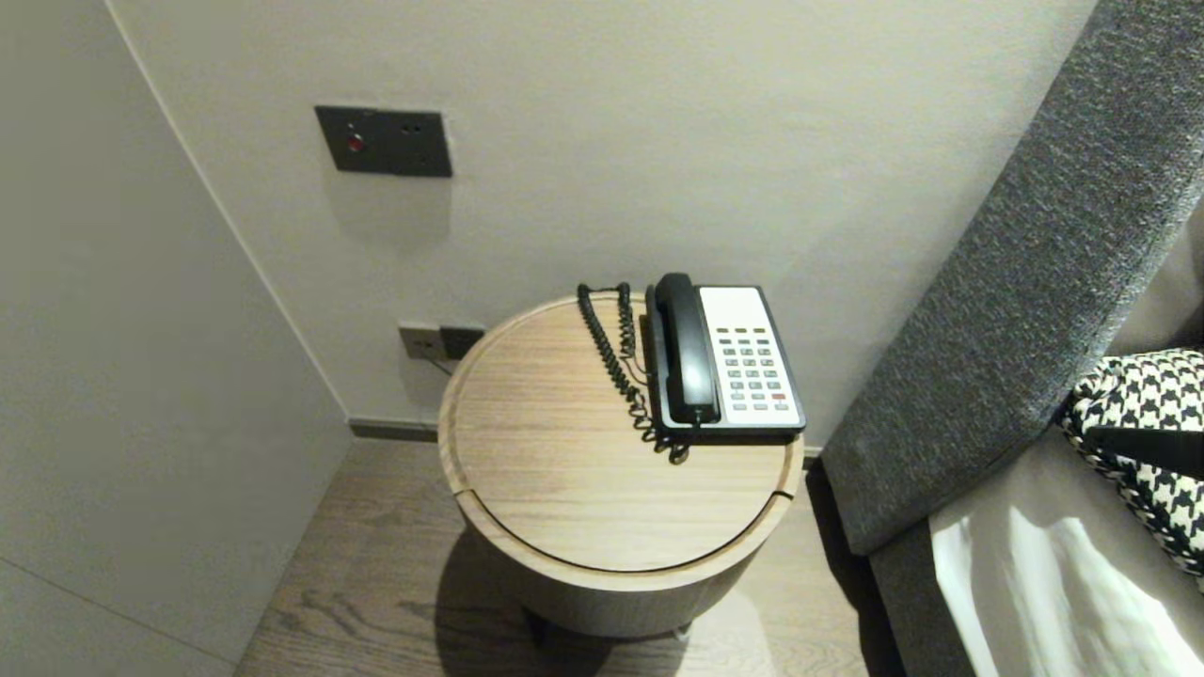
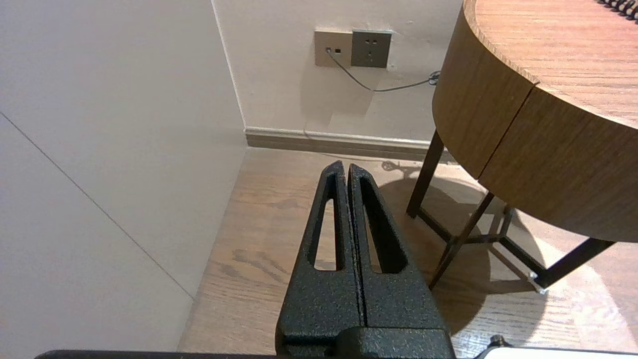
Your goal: Open the nightstand drawer
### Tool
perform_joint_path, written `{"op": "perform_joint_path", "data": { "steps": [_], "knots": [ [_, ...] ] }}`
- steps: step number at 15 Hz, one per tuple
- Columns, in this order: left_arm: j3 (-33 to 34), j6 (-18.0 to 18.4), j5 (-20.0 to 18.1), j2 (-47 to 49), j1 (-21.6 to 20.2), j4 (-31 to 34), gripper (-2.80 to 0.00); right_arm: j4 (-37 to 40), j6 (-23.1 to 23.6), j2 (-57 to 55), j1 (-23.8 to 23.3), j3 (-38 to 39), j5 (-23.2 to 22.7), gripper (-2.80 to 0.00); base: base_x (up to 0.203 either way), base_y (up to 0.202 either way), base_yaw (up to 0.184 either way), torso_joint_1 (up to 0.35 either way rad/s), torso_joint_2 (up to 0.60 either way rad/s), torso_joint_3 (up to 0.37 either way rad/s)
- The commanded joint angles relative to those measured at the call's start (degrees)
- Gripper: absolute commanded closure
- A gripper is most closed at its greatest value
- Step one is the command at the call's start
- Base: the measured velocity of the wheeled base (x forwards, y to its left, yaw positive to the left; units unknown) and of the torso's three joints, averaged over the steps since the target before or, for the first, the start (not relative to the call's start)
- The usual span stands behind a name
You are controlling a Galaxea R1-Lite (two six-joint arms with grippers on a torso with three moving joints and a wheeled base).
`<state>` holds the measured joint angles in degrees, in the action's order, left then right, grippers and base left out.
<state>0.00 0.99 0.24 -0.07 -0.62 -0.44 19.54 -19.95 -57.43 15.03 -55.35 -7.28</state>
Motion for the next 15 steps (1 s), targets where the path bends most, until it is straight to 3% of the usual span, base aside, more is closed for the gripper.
{"op": "perform_joint_path", "data": {
  "steps": [1,4,7,15],
  "knots": [
    [0.0,-0.02,0.03,-0.01,0.0,0.0,0.0,1.01,-5.52,-16.27,8.33,-4.01,-0.19,0.0,0.0,0.0,0.0,0.0,0.0,0.0],
    [0.0,-0.02,0.03,-0.01,0.01,0.0,0.0,1.47,-7.2,-25.31,15.69,-5.46,-0.05,0.0,0.0,0.0,0.0,0.0,0.0,0.0],
    [0.0,-0.02,0.03,-0.03,-0.04,0.0,0.0,1.44,-5.62,-30.42,18.68,-5.89,-0.06,0.0,0.0,0.0,0.0,0.0,0.0,0.0],
    [0.0,-0.02,0.03,-0.01,-0.02,0.0,0.0,-6.29,-5.36,-35.97,19.02,-4.77,-0.02,0.0,0.0,0.0,0.0,0.0,0.0,0.0]
  ]
}}
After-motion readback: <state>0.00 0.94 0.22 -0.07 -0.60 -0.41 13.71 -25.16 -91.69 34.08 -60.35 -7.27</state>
